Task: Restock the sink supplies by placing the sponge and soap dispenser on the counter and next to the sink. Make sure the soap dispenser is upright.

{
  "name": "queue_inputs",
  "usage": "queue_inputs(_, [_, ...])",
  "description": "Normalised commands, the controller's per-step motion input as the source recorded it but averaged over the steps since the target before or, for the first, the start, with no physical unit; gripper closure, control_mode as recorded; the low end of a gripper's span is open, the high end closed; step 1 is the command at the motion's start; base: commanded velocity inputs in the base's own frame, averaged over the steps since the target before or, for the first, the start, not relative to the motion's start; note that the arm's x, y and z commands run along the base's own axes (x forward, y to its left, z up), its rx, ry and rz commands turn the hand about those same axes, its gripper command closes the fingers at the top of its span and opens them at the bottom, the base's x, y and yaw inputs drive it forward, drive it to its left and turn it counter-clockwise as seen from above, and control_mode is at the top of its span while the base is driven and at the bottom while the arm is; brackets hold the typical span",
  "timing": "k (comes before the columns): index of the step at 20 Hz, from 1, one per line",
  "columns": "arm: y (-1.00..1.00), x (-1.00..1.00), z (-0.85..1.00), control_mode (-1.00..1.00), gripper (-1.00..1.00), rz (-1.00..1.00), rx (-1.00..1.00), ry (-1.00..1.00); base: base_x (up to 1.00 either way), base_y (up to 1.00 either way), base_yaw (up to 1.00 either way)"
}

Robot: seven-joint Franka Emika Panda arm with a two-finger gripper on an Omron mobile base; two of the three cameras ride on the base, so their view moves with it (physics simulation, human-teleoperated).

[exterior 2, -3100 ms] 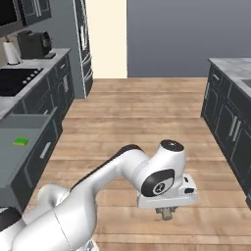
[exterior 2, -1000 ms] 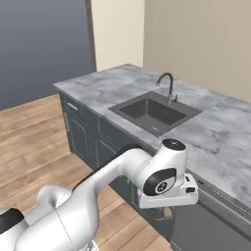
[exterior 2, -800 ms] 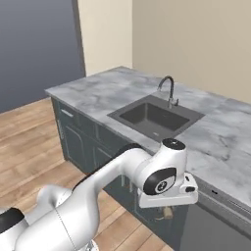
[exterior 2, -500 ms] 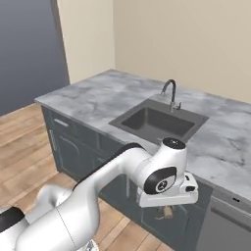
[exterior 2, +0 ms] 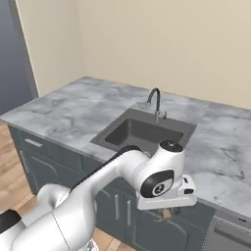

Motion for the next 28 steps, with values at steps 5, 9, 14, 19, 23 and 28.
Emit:
queue_inputs(5, [0.00,0.00,0.00,1.00,1.00,0.00,0.00,0.00,0.72,0.01,-0.25])
queue_inputs(9, [0.00,0.00,0.00,1.00,1.00,0.00,0.00,0.00,0.40,0.00,-0.18])
queue_inputs(14, [-0.26,0.00,0.15,-1.00,1.00,-0.06,0.00,0.06,0.03,-0.01,-0.03])
queue_inputs(19, [-0.27,0.06,0.44,-1.00,1.00,-0.01,-0.01,0.24,0.00,0.00,0.00])
queue_inputs(23, [-0.02,0.25,0.42,-1.00,1.00,0.00,-0.12,0.39,0.00,0.00,0.00])
queue_inputs(28, [0.00,0.51,0.08,-1.00,1.00,0.05,-0.16,0.39,0.00,0.00,0.00])
